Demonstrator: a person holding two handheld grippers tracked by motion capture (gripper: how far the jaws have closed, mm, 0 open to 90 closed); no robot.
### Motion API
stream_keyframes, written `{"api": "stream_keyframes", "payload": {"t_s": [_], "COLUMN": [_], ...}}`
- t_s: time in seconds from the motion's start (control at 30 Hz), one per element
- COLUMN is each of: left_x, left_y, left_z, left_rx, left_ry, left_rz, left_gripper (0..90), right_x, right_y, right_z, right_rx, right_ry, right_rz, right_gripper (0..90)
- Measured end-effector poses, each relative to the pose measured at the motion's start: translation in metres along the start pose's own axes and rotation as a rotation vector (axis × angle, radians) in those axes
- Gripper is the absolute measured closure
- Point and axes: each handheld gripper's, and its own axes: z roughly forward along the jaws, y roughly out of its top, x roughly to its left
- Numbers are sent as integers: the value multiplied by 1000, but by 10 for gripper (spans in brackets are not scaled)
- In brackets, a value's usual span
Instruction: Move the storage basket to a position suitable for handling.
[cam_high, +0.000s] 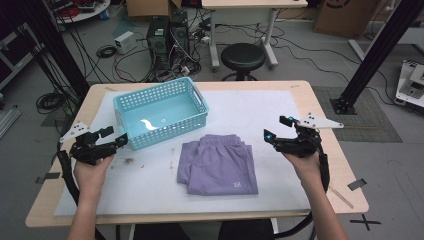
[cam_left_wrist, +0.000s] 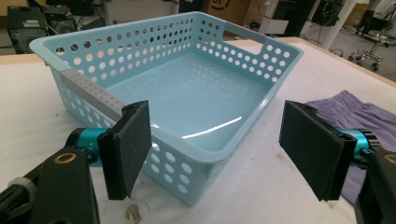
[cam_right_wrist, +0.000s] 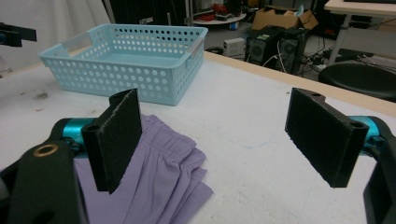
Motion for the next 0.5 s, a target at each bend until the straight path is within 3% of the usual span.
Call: {"api": "stream_keyframes", "payload": {"t_s": [0.1,0.23,0.33,0.5], "left_x": [3,16,21,29], "left_y": [-1,-4,-5,-5], "left_z": [2,11,14,21], "left_rx": [1,7,12,10], "left_ry": [5,-4,-9,16], "left_rz": [-10,-76,-101,-140], "left_gripper": [253,253,253,253], "right_x": [0,1,1,1], "right_y": [-1,-1,-1,-2], "right_z": [1,2,2,4], "right_rx": [2,5,8,10], "right_ry": [3,2,3,6], "right_rz": [0,-1,4,7], "right_gripper": [194,194,194,194]}}
